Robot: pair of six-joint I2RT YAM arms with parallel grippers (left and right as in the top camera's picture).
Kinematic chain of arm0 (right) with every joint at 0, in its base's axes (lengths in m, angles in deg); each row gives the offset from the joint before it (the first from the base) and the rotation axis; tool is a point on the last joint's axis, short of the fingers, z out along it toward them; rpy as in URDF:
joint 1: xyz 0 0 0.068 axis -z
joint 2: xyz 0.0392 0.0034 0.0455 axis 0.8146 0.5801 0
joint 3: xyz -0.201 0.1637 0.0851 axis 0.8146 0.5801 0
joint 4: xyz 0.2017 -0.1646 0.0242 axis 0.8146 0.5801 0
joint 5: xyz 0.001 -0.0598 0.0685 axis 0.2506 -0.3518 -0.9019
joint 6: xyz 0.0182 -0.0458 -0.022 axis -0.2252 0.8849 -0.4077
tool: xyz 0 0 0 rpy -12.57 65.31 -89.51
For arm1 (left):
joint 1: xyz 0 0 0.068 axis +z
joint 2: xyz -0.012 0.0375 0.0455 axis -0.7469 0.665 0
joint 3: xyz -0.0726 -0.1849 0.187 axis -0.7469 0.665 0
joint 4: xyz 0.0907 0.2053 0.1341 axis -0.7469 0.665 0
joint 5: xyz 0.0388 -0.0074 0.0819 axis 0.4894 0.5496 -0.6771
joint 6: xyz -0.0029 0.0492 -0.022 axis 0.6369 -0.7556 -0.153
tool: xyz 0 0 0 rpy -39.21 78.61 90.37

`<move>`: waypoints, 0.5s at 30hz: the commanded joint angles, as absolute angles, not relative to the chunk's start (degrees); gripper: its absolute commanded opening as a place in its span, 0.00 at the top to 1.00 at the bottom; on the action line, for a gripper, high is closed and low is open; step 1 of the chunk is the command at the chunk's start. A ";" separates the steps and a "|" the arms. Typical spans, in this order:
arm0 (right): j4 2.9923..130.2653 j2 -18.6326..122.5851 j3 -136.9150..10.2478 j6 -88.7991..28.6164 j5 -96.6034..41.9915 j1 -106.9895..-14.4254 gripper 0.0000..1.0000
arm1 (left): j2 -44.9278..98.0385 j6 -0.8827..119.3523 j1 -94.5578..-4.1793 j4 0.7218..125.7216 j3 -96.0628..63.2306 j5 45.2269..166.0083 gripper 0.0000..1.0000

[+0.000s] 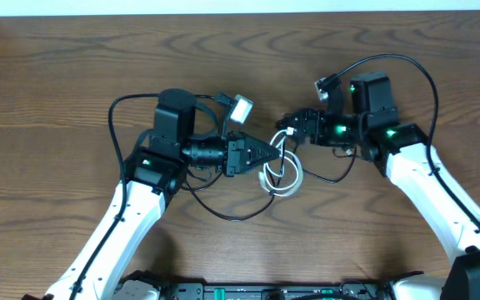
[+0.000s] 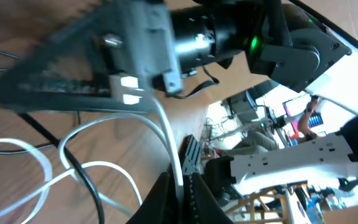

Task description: Untangle cables

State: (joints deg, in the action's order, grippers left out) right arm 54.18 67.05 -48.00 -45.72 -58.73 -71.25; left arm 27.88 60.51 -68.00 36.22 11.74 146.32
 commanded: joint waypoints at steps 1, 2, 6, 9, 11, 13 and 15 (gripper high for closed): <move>52.37 67.79 -48.48 -57.02 -55.23 -73.59 0.27 | 27.44 60.56 -69.31 35.30 11.58 147.87 0.92; 51.86 67.92 -48.48 -57.61 -55.21 -74.09 0.27 | 27.44 60.56 -69.42 35.12 11.58 147.87 0.92; 51.43 68.62 -48.48 -57.98 -54.31 -76.48 0.56 | 27.44 60.56 -69.51 35.02 11.58 147.87 0.92; 51.62 68.64 -48.46 -58.00 -53.39 -77.26 0.82 | 27.44 60.56 -69.51 34.88 11.58 147.87 0.92; 51.60 68.64 -48.46 -57.98 -53.09 -77.26 0.86 | 27.44 60.56 -69.51 34.88 11.58 147.87 0.92; 51.80 68.64 -48.46 -57.98 -52.76 -77.26 0.92 | 27.44 60.54 -69.51 34.88 11.58 147.87 0.92; 52.52 68.64 -48.46 -57.98 -52.58 -77.26 0.99 | 27.44 59.81 -69.51 34.93 11.58 147.85 0.92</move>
